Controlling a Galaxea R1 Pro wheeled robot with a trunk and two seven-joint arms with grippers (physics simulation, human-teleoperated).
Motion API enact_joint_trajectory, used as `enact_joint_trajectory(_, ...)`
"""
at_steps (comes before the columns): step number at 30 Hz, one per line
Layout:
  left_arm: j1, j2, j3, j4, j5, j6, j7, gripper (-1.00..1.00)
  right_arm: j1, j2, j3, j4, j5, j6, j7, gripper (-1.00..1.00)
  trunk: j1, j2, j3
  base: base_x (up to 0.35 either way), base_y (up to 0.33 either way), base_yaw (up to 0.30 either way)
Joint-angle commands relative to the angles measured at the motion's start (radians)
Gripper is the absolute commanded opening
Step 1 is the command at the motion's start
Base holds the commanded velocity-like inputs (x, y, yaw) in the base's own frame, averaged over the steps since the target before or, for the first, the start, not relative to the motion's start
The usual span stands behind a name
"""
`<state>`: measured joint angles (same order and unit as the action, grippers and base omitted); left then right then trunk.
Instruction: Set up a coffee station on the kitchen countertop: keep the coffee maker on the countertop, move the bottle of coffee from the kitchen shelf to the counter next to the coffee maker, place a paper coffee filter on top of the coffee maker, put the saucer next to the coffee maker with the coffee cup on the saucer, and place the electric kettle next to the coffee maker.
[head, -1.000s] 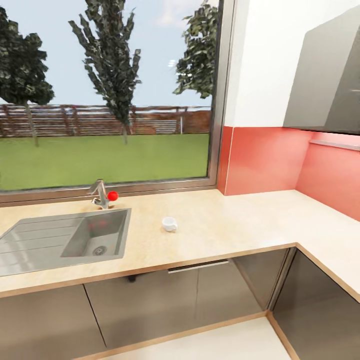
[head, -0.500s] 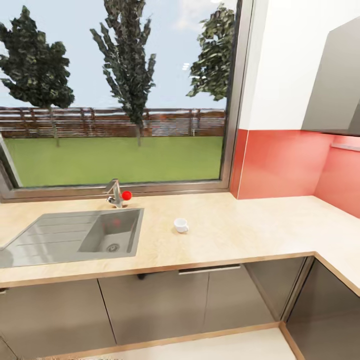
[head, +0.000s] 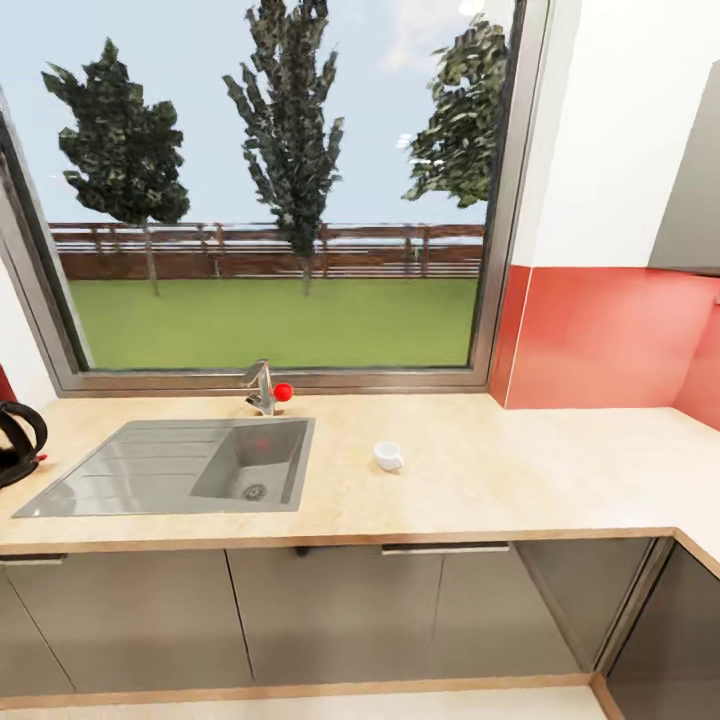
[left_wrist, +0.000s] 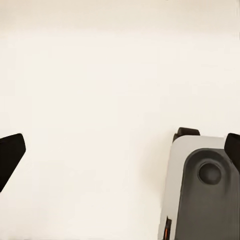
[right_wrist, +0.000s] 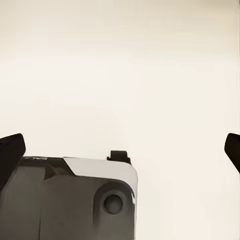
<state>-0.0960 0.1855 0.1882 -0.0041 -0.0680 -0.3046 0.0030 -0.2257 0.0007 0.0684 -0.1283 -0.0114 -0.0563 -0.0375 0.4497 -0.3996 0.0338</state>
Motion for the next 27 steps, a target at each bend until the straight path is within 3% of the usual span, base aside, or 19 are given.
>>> enact_joint_trajectory(1,-0.001,-0.001,0.007,0.001,-0.001,-0.004,0.015,1.00,0.000,0.000,0.007,-0.007,-0.001,-0.007,-0.004,1.00,0.000,-0.001,0.001,0.000,0.000,0.192)
enact_joint_trajectory(4,-0.001,-0.002,0.007,0.004,0.018,-0.002,0.112,1.00,0.000,0.003,0.009,-0.061,-0.001,-0.033,-0.003,1.00,0.000,-0.001,0.004,0.000,0.000,0.189)
enact_joint_trajectory(8,-0.001,-0.003,0.006,0.010,0.024,0.005,0.182,1.00,0.000,0.012,0.010,-0.107,-0.001,-0.050,-0.001,1.00,0.000,-0.001,0.009,0.000,0.000,0.181)
enact_joint_trajectory(12,-0.001,0.000,0.002,0.011,0.025,0.089,0.203,1.00,0.000,0.030,0.010,-0.156,-0.001,-0.053,0.000,1.00,0.000,-0.001,0.014,0.000,0.000,0.177)
enact_joint_trajectory(15,0.000,0.001,0.000,0.012,0.025,0.198,0.211,1.00,0.000,0.048,0.010,-0.202,-0.001,-0.054,0.001,1.00,0.000,-0.001,0.018,0.000,0.000,0.175)
enact_joint_trajectory(21,-0.001,0.000,-0.003,0.011,0.023,0.250,0.212,1.00,0.000,0.070,0.010,-0.301,-0.002,-0.055,0.000,1.00,0.000,-0.001,0.025,0.000,0.000,0.155)
enact_joint_trajectory(27,-0.001,-0.001,-0.004,0.010,0.022,0.258,0.209,1.00,0.000,0.074,0.010,-0.485,-0.005,-0.054,0.000,1.00,0.000,-0.001,0.028,0.000,0.000,0.042)
